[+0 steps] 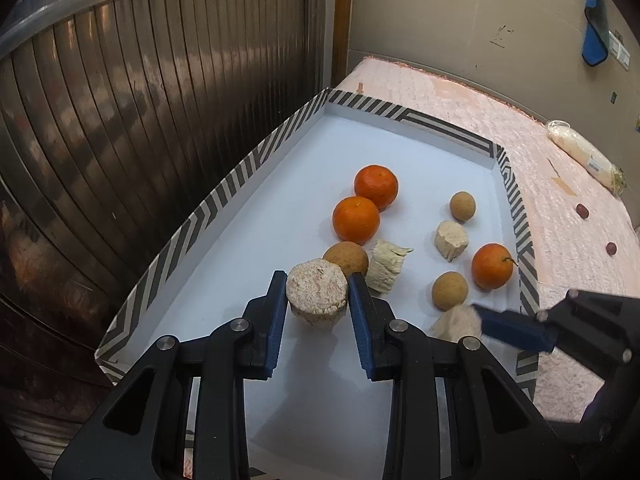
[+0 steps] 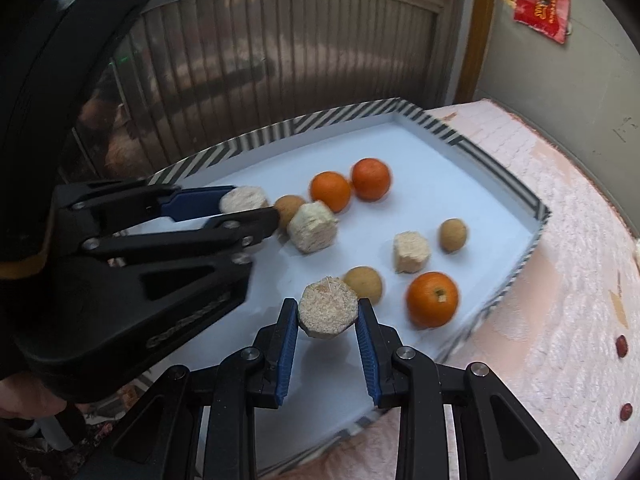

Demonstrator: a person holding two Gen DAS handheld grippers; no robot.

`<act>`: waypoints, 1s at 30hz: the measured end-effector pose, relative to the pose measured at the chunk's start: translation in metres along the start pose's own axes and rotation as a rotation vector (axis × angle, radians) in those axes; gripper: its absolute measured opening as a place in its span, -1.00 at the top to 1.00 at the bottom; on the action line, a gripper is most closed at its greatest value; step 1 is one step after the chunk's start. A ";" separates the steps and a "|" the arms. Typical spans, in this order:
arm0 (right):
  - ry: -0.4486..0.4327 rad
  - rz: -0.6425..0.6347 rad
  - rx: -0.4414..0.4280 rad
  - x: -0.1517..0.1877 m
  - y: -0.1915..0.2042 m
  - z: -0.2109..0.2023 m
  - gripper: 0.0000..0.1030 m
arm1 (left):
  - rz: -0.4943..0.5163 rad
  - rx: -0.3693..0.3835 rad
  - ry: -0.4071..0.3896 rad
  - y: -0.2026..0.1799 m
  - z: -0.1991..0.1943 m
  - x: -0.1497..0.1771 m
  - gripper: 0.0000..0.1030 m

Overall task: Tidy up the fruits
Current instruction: 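Carry both cakes into the tray and open both tools, then withdraw both open tools from the tray toward the red dates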

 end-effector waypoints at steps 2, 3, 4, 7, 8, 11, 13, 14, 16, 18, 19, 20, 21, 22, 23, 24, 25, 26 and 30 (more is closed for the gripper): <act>0.009 -0.016 -0.014 0.000 0.005 0.001 0.45 | -0.003 -0.001 0.005 0.000 0.002 0.000 0.42; 0.017 -0.025 -0.016 0.000 0.008 0.003 0.45 | -0.003 -0.002 0.006 0.001 0.003 0.000 0.42; 0.023 -0.030 -0.017 0.000 0.009 0.005 0.45 | -0.005 -0.001 0.008 0.001 0.004 0.000 0.42; 0.036 -0.031 -0.025 0.002 0.011 0.010 0.45 | -0.012 0.000 0.014 0.002 0.006 0.000 0.42; 0.039 -0.030 -0.029 0.002 0.012 0.011 0.45 | -0.013 -0.001 0.017 0.003 0.007 0.000 0.42; 0.035 -0.037 -0.025 0.002 0.014 0.012 0.45 | -0.016 -0.001 0.020 0.004 0.008 0.001 0.42; 0.031 -0.034 -0.015 0.002 0.013 0.012 0.37 | -0.019 0.003 0.020 0.004 0.008 0.001 0.42; 0.030 -0.030 -0.013 0.003 0.012 0.012 0.26 | -0.022 0.006 0.018 0.005 0.008 0.000 0.38; 0.032 -0.021 -0.023 0.004 0.009 0.011 0.25 | -0.029 0.010 0.019 0.006 0.007 0.000 0.22; 0.022 -0.014 -0.021 0.005 0.007 0.008 0.24 | -0.033 0.014 0.015 0.006 0.006 -0.001 -0.04; 0.019 -0.011 -0.022 0.005 0.006 0.007 0.24 | -0.035 0.016 0.009 0.006 0.005 -0.001 -0.14; 0.014 -0.006 -0.027 0.005 0.004 0.004 0.24 | -0.037 0.017 0.003 0.006 0.003 -0.001 -0.16; 0.006 -0.003 -0.027 0.005 0.003 0.001 0.24 | -0.038 0.015 -0.002 0.005 0.001 -0.002 -0.16; -0.001 0.001 -0.025 0.004 0.001 -0.001 0.23 | -0.036 0.013 -0.009 0.004 -0.002 -0.002 -0.16; -0.005 0.005 -0.025 0.004 0.000 -0.003 0.23 | -0.030 0.008 -0.017 0.003 -0.004 -0.003 -0.16; -0.010 0.010 -0.025 0.005 -0.002 -0.006 0.22 | -0.026 0.003 -0.023 0.002 -0.006 -0.004 -0.16; -0.015 0.015 -0.023 0.005 -0.004 -0.009 0.22 | -0.022 -0.003 -0.031 0.001 -0.008 -0.004 -0.16; -0.021 0.021 -0.019 0.005 -0.006 -0.012 0.22 | -0.020 -0.002 -0.035 0.000 -0.010 -0.005 -0.16; -0.051 0.055 -0.010 0.008 -0.018 -0.025 0.22 | -0.003 0.009 -0.046 -0.011 -0.014 -0.009 -0.16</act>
Point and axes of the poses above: each gripper's, at about its wrist camera, not at the fingertips, and z roughly the way its jaws point, y to its left, x to its underside, the point moved 2 cm from there along z, roughly the way its jaws point, and after that the axes turned 2 degrees about x, right-handed, at the moved point
